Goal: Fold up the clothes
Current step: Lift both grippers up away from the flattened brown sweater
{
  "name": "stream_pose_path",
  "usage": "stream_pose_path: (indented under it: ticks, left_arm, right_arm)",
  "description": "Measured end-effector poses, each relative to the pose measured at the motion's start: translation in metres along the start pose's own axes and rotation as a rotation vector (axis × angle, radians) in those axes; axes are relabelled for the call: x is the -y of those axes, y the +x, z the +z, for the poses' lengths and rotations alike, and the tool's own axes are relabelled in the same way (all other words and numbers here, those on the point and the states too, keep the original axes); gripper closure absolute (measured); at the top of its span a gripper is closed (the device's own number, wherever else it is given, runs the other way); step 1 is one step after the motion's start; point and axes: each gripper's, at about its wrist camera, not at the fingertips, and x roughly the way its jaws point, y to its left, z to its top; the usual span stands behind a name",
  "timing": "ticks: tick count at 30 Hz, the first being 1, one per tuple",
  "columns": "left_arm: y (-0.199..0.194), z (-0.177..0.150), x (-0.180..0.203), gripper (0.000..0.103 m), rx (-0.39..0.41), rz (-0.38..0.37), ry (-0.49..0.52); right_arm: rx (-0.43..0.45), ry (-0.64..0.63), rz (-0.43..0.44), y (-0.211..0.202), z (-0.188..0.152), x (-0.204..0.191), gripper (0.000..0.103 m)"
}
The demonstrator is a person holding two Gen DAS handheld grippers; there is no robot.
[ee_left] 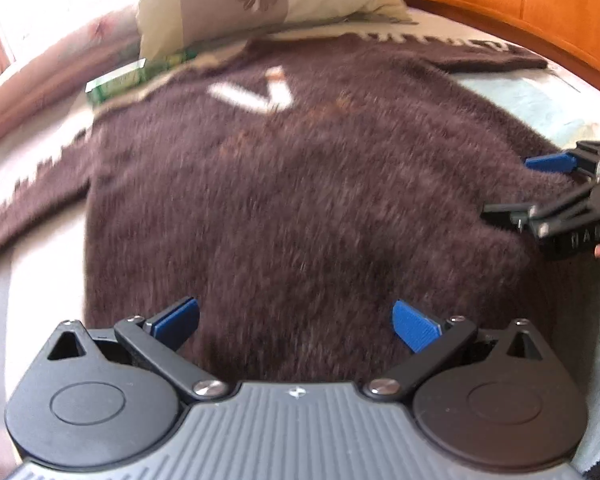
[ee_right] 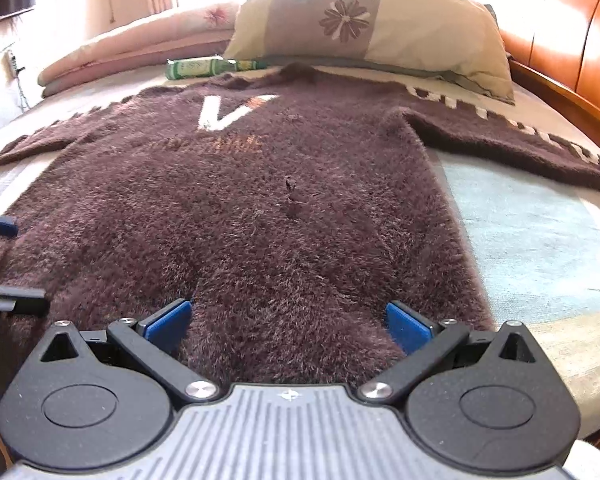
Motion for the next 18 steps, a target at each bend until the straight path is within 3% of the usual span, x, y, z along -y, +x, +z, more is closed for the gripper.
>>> stream_pose_path:
  ticks: [3,10,14,18]
  left_arm:
    - [0.007,0.029,0.008,0.001,0.046,0.006,0.032]
    - [0.062,0.089,0.024,0.001,0.084,0.03,-0.007]
    - [0.091,0.085,0.026,0.0,0.042,0.016,-0.056]
    - [0.076,0.054,0.015,0.001,0.09,-0.039,-0.165]
  right_arm:
    - [0.03,-0.008,0.012,-0.002,-0.005,0.002,0.0]
    - [0.069,-0.005,0.023,-0.004,-0.01,0.004,0.0]
    - [0.078,-0.008,0.029,-0.004,-0.011,0.005,0.0]
    - [0.093,-0.009,0.028,-0.004,-0.012,0.005,0.0]
